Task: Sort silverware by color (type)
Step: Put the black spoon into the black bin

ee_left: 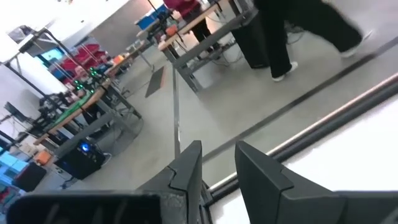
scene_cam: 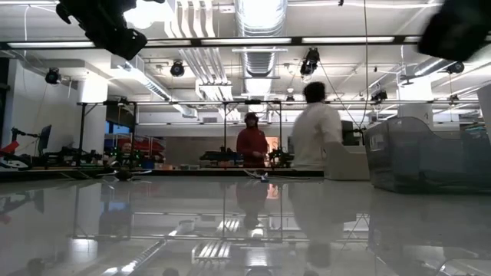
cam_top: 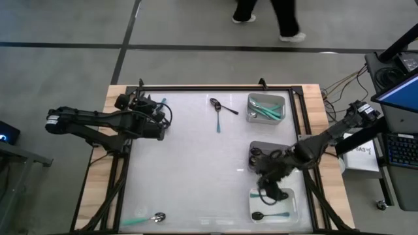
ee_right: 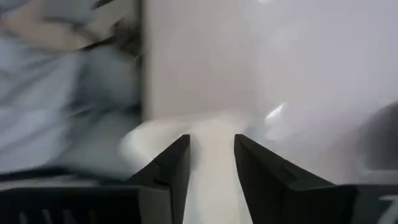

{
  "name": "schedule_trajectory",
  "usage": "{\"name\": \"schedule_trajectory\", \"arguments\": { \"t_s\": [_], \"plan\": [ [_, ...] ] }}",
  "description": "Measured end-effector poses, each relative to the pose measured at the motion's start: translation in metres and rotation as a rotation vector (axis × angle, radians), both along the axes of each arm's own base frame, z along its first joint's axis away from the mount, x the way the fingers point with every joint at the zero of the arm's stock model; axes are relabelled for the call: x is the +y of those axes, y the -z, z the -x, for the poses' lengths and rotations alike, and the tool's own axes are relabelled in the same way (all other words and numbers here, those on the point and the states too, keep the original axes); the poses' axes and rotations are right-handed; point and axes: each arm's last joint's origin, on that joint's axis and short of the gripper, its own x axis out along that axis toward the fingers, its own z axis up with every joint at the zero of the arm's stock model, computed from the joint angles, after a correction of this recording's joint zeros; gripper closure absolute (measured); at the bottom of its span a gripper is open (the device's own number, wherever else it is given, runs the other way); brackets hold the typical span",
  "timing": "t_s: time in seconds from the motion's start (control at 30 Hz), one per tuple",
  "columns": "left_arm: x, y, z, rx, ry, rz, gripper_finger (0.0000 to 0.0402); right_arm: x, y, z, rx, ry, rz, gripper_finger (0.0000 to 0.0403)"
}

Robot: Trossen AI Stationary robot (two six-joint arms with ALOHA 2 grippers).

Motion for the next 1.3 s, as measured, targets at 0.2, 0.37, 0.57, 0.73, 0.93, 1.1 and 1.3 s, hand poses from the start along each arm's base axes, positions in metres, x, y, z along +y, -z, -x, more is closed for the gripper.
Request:
{"name": "schedule_trajectory", "arguments": {
  "t_s": [0.2, 0.37, 0.57, 0.73, 0.93, 1.1, 1.3],
  "plan": [
    [0.000, 0.001, 0.000, 0.004, 0.002, 0.018, 0.0322, -0.051, -0.024, -0.022, -0.161, 0.173, 0.486, 0.0286],
    [0.000, 0.002, 0.000, 0.010, 0.008, 0.061, 0.0322, -0.100, -0.021, -0.044, -0.113, 0.344, 0.575, 0.0277],
    [-0.001, 0.003, 0.000, 0.013, 0.013, 0.096, 0.0322, -0.158, 0.001, -0.068, -0.038, 0.447, 0.650, 0.0270],
    [-0.001, 0.003, 0.000, 0.012, 0.013, 0.097, 0.0322, -0.202, 0.017, -0.088, 0.031, 0.377, 0.608, 0.0270],
    [-0.001, 0.003, 0.000, 0.015, 0.014, 0.098, 0.0322, -0.250, 0.031, -0.119, 0.114, 0.327, 0.600, 0.0271],
    [-0.001, 0.003, 0.000, 0.058, 0.025, 0.094, 0.0322, -0.288, 0.043, -0.141, 0.233, 0.345, 0.586, 0.0271],
    [-0.001, 0.002, 0.000, 0.084, 0.031, 0.087, 0.0322, -0.326, 0.065, -0.156, 0.357, 0.401, 0.539, 0.0271]
  ]
}}
